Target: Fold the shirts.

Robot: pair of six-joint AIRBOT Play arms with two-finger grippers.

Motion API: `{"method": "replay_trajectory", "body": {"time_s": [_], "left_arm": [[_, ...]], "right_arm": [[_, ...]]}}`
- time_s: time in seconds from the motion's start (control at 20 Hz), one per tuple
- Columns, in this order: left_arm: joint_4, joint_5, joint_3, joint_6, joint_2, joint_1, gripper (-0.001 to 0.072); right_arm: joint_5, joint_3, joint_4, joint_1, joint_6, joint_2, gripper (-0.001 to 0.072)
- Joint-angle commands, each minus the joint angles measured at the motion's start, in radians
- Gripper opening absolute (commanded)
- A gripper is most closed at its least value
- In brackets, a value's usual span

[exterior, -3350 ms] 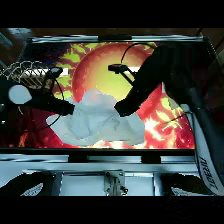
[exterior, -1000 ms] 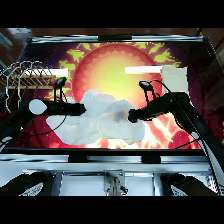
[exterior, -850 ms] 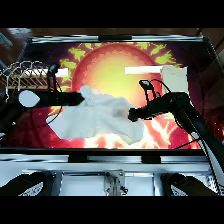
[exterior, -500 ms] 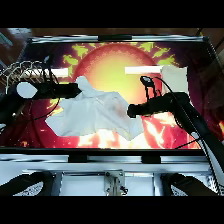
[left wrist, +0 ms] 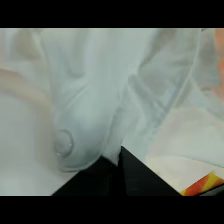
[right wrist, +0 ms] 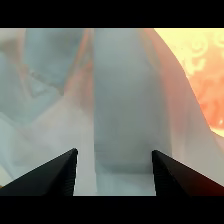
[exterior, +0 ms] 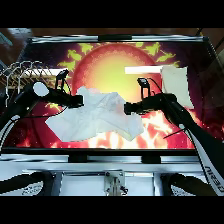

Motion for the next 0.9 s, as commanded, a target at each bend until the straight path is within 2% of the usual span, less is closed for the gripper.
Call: {"method": "replay_trajectory", "body": {"time_s": [0.0,0.05,0.1,0.15,0.2,0.3,0.4,0.5,0.75,0.85], "left_arm": [[-0.015,-0.015,0.002,0.053,0.000,0.001,0.0046],[-0.047,-0.015,0.002,0.090,0.002,0.001,0.0046],[-0.082,-0.017,0.006,0.127,0.004,0.001,0.0046],[-0.122,-0.017,0.016,0.156,0.006,0.001,0.0046],[-0.162,-0.015,0.035,0.178,0.010,0.001,0.0046],[-0.224,-0.016,0.106,0.217,0.021,0.001,0.0046],[-0.233,-0.016,0.232,0.232,0.047,0.001,0.0046],[-0.233,-0.016,0.387,0.253,0.080,0.001,0.0046],[-0.233,-0.015,0.771,0.251,0.177,0.002,0.0046],[-0.228,-0.014,0.849,0.240,0.219,0.002,0.0046]], "right_arm": [[0.041,0.026,0.033,0.001,-0.077,-0.087,0.0588],[0.044,0.041,0.019,0.001,-0.072,-0.111,0.0586],[0.048,0.058,-0.006,0.001,-0.048,-0.133,0.0449],[0.052,0.076,-0.039,0.000,-0.010,-0.151,0.0110],[0.056,0.091,-0.077,-0.001,0.042,-0.161,0.0052],[0.009,0.147,-0.177,-0.012,0.087,-0.153,0.0052],[-0.104,0.256,-0.288,-0.043,0.067,-0.112,0.0051],[-0.153,0.387,-0.383,-0.085,0.034,-0.023,0.0051],[-0.100,0.731,-0.415,-0.211,0.029,0.232,0.0052],[-0.092,0.837,-0.413,-0.226,-0.013,0.305,0.0052]]}}
